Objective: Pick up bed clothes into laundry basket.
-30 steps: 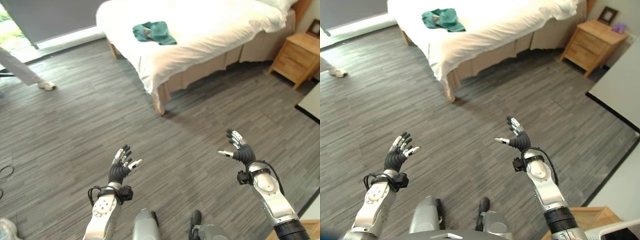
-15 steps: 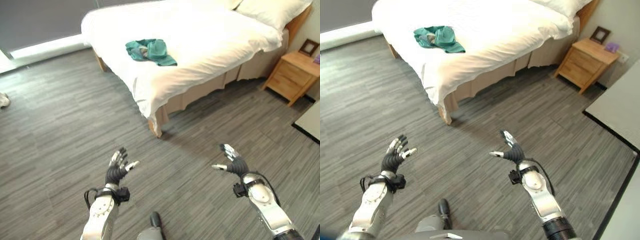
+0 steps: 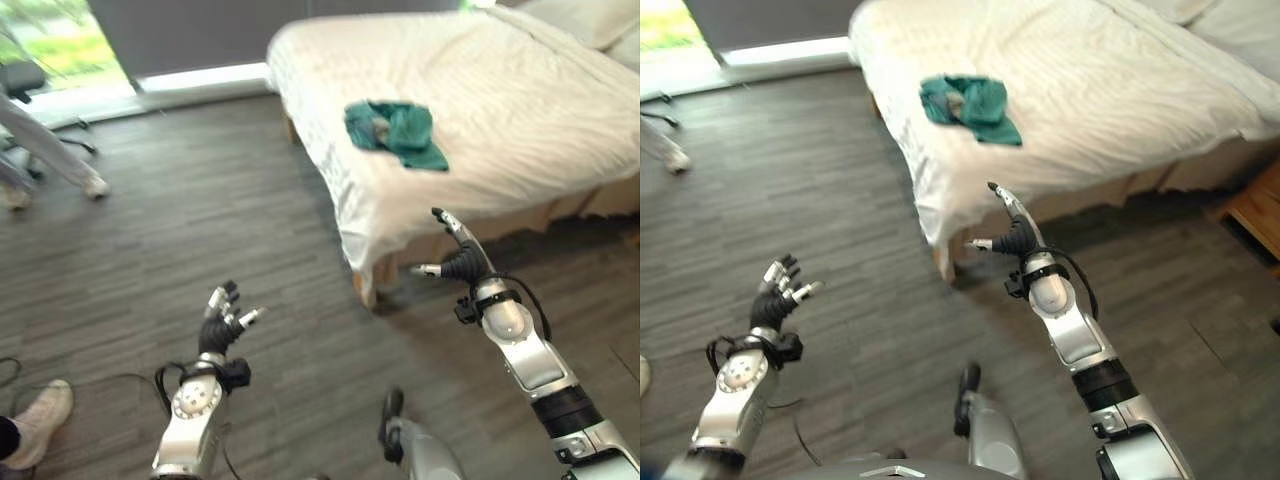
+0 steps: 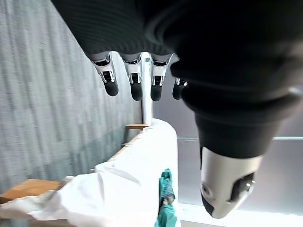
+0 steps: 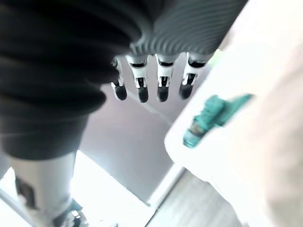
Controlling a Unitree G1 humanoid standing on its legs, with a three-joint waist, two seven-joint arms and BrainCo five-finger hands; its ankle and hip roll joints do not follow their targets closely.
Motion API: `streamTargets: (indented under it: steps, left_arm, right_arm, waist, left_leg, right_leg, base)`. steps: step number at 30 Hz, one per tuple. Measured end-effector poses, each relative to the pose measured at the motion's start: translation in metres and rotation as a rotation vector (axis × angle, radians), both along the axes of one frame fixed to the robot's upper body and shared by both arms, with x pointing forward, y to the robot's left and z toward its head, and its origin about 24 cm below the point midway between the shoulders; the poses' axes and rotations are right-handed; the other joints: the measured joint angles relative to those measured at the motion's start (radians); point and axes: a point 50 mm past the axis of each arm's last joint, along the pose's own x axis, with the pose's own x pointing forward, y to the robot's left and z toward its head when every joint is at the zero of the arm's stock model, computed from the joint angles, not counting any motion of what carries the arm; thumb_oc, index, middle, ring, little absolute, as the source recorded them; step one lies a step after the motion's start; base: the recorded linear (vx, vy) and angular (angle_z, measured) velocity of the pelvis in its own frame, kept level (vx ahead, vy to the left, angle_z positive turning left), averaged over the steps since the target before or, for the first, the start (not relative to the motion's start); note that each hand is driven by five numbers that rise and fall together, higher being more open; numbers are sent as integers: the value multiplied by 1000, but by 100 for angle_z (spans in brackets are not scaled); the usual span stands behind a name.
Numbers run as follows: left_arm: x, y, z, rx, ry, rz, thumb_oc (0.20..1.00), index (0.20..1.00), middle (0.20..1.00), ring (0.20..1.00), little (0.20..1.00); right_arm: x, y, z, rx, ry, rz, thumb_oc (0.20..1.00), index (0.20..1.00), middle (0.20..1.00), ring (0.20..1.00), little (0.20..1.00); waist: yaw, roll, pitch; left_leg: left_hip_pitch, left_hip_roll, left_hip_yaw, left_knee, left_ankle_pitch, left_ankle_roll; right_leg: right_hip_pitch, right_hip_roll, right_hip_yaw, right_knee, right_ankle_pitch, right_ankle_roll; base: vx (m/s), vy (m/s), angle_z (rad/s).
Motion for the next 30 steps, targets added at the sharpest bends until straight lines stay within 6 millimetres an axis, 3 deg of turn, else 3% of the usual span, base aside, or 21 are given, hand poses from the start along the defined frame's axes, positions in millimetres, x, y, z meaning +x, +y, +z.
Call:
streamTargets:
  steps: [1, 3, 4, 5, 6, 8, 9, 11, 13, 15, 16, 17, 19, 20, 21, 23, 24, 25, 26, 28, 30]
  left_arm:
    - [7, -4, 4, -14, -25, 1, 1000, 1000, 1000, 1000, 1000]
    - [10, -3, 8, -4, -40, 3, 1000, 1000, 1000, 1000, 1000]
    - [14, -3, 11, 2, -54, -1, 1000, 1000, 1000, 1000, 1000]
    - [16, -2, 13, 5, -64, 1, 1000, 1000, 1000, 1000, 1000]
    - [14, -1, 12, 10, -58, 1, 1000, 1000, 1000, 1000, 1000]
    - [7, 4, 5, 12, -31, 21, 1000, 1000, 1000, 1000, 1000]
    - [7, 6, 3, 14, -20, 29, 1000, 1000, 1000, 1000, 1000]
    - [5, 8, -1, 13, -2, 39, 1000, 1000, 1000, 1000, 1000]
    - [6, 10, -6, 12, 18, 44, 1000, 1000, 1000, 1000, 1000]
    - [10, 11, -1, 21, 1, 39, 1000, 1000, 1000, 1000, 1000]
    - [13, 12, 1, 29, -2, 39, 1000, 1000, 1000, 1000, 1000]
    - [16, 15, 2, 49, 4, 31, 1000, 1000, 1000, 1000, 1000]
    - [21, 19, 6, 87, 5, 15, 1000, 1000, 1000, 1000, 1000]
    - [22, 21, 8, 110, 6, -1, 1000, 1000, 1000, 1000, 1000]
    - [24, 24, 13, 132, -1, -15, 1000, 1000, 1000, 1000, 1000]
    - [28, 29, 22, 161, -26, -18, 1000, 1000, 1000, 1000, 1000]
    - [30, 33, 27, 172, -42, -13, 1000, 1000, 1000, 1000, 1000]
    - [33, 38, 36, 172, -74, -13, 1000, 1000, 1000, 1000, 1000]
    - [33, 40, 37, 167, -75, -9, 1000, 1000, 1000, 1000, 1000]
    - [27, 43, 32, 165, -53, -5, 1000, 1000, 1000, 1000, 1000]
    - [21, 49, 33, 194, -40, -8, 1000, 1000, 1000, 1000, 1000]
  right_arm:
    - [13, 3, 16, -50, -48, -10, 1000, 1000, 1000, 1000, 1000]
    - [13, 4, 24, -41, -96, -16, 1000, 1000, 1000, 1000, 1000]
    - [13, 2, 25, -41, -102, -28, 1000, 1000, 1000, 1000, 1000]
    - [15, 1, 22, -43, -95, -39, 1000, 1000, 1000, 1000, 1000]
    - [16, 1, 18, -52, -78, -44, 1000, 1000, 1000, 1000, 1000]
    - [18, 0, 4, -101, -35, -56, 1000, 1000, 1000, 1000, 1000]
    - [20, -1, -4, -123, -6, -70, 1000, 1000, 1000, 1000, 1000]
    - [21, -3, -23, -159, 67, -86, 1000, 1000, 1000, 1000, 1000]
    - [23, -17, -50, -253, 174, -145, 1000, 1000, 1000, 1000, 1000]
    - [23, -28, -58, -274, 216, -188, 1000, 1000, 1000, 1000, 1000]
    - [28, -31, -63, -318, 235, -208, 1000, 1000, 1000, 1000, 1000]
    - [32, -32, -71, -360, 279, -228, 1000, 1000, 1000, 1000, 1000]
    - [35, -30, -77, -406, 320, -229, 1000, 1000, 1000, 1000, 1000]
    - [40, -33, -72, -415, 313, -242, 1000, 1000, 1000, 1000, 1000]
    - [50, -38, -58, -431, 290, -268, 1000, 1000, 1000, 1000, 1000]
    - [62, -47, -28, -432, 212, -309, 1000, 1000, 1000, 1000, 1000]
    - [68, -49, -17, -442, 188, -327, 1000, 1000, 1000, 1000, 1000]
    - [81, -51, 6, -469, 149, -356, 1000, 1000, 1000, 1000, 1000]
    - [86, -50, 17, -463, 130, -369, 1000, 1000, 1000, 1000, 1000]
    - [90, -46, 33, -454, 89, -365, 1000, 1000, 1000, 1000, 1000]
    - [90, -43, 28, -455, 102, -357, 1000, 1000, 1000, 1000, 1000]
  waist:
    - [27, -6, 8]
    - [46, -17, 16]
    - [43, -37, 26]
    - [47, -52, 34]
    - [49, -55, 36]
    - [48, -27, 47]
    - [46, -19, 47]
    - [52, -22, 49]
    - [50, -17, 46]
    - [53, -12, 43]
    - [62, 11, 49]
    - [84, 26, 60]
    - [83, 21, 62]
    - [70, 14, 61]
    - [72, 11, 61]
    - [74, 11, 66]
    - [76, 11, 70]
    - [86, 7, 80]
    - [90, 5, 89]
    - [111, -12, 90]
    - [137, -55, 88]
  left_leg:
    - [-243, 80, 9, 477, 109, -52]
    - [-362, 140, 8, 592, 107, -65]
    - [-389, 155, 36, 559, 111, -59]
    - [-395, 166, 73, 444, 112, -50]
    - [-377, 173, 104, 221, 124, -33]
    - [-316, 207, 157, -206, 182, -10]
    - [-301, 219, 182, -297, 209, -12]
    - [-309, 217, 207, -332, 262, -10]
    - [-289, 185, 206, -323, 277, 9]
    - [-263, 145, 202, -332, 302, 45]
    - [-230, 137, 227, -334, 304, 61]
    - [-204, 151, 210, -350, 345, 105]
    - [-181, 153, 174, -364, 337, 113]
    - [-179, 135, 154, -375, 336, 117]
    - [-186, 117, 146, -374, 331, 125]
    - [-190, 94, 102, -380, 328, 121]
    - [-191, 89, 72, -383, 324, 115]
    - [-192, 85, 15, -392, 310, 108]
    - [-193, 81, 6, -392, 311, 107]
    - [-183, 64, -13, -392, 294, 86]
    - [-158, 42, -17, -393, 270, 55]
  right_leg:
    - [35, 29, 13, -45, -9, -23]
    - [101, 66, 19, -99, -18, -15]
    - [137, 73, 24, -136, -21, -10]
    - [170, 83, 34, -184, -18, 13]
    - [205, 97, 25, -222, -30, 57]
    - [256, 139, 0, -229, -38, 57]
    - [275, 156, -10, -238, -42, 63]
    - [307, 162, -16, -254, -59, 64]
    - [369, 161, -38, -284, -86, 57]
    - [384, 160, -45, -277, -116, 94]
    - [347, 165, -42, -161, -175, 137]
    - [273, 148, -60, 33, -222, 140]
    - [113, 48, -121, 364, -258, 138]
    - [72, -29, -147, 409, -299, 144]
    - [35, -91, -146, 363, -298, 156]
    - [12, -144, -94, 184, -261, 196]
    - [28, -130, -63, 46, -223, 223]
    - [45, -77, -8, -204, -143, 231]
    - [37, -73, -5, -278, -100, 226]
    - [-6, -89, -48, -292, 8, 220]
    - [8, -111, -54, -287, 21, 215]
  base:
    - [198, -80, -36]
    - [264, 93, -40]
    - [326, 230, -17]
    - [291, 267, -32]
    - [329, 338, -51]
    - [252, 319, -44]
    - [227, 253, -19]
    - [267, 187, -9]
    - [170, 98, 18]
    - [221, 141, 21]
    - [238, 115, -12]
    - [116, 63, -24]
    - [84, 11, 15]
    - [172, -30, 59]
    - [129, -27, 64]
    - [246, -63, 72]
    - [341, -121, 116]
    - [194, -84, 106]
    - [190, -89, 88]
    - [148, -34, 59]
    - [173, -36, 34]
